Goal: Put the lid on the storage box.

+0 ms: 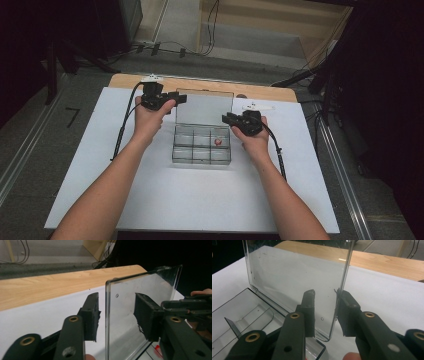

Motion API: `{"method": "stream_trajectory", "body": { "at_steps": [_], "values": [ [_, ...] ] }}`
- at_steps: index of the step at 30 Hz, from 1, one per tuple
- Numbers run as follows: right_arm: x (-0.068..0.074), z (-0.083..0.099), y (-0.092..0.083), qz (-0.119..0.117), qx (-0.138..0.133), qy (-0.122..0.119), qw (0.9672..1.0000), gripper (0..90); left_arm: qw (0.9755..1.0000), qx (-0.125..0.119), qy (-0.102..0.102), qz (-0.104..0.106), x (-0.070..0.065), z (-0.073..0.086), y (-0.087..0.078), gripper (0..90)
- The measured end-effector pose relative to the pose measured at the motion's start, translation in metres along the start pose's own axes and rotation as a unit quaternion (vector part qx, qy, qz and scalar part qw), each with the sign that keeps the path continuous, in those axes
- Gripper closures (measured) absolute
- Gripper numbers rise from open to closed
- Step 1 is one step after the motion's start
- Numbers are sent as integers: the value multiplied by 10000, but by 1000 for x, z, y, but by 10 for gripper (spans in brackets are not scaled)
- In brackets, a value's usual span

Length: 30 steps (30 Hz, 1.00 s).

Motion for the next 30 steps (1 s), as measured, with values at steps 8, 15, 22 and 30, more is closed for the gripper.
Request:
{"method": "stream_trajectory", "body": {
  "at_steps": [8,15,22,30],
  "values": [
    [0,0,0,40,18,-53,10000,668,10000,26,57,4,-3,2,2,644],
    [1,-2,0,40,105,30,9999,617,10000,-74,16,39,-5,4,0,648],
    [10,-14,-1,77,149,-32,9999,498,9997,-146,31,174,-10,6,-8,644],
    [16,-34,-15,159,-2,96,9998,505,9994,-187,106,254,-14,10,-17,639]
  ]
}}
Point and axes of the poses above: each handheld gripper's, and its own axes: y roughly forward along the jaws, z roughly out of its underside, x roughly to its left, the point moved 6 cm from there along y, roughly forward along the jaws, and after that the axes turned 7 degrees about -z, right-handed, at the moved point
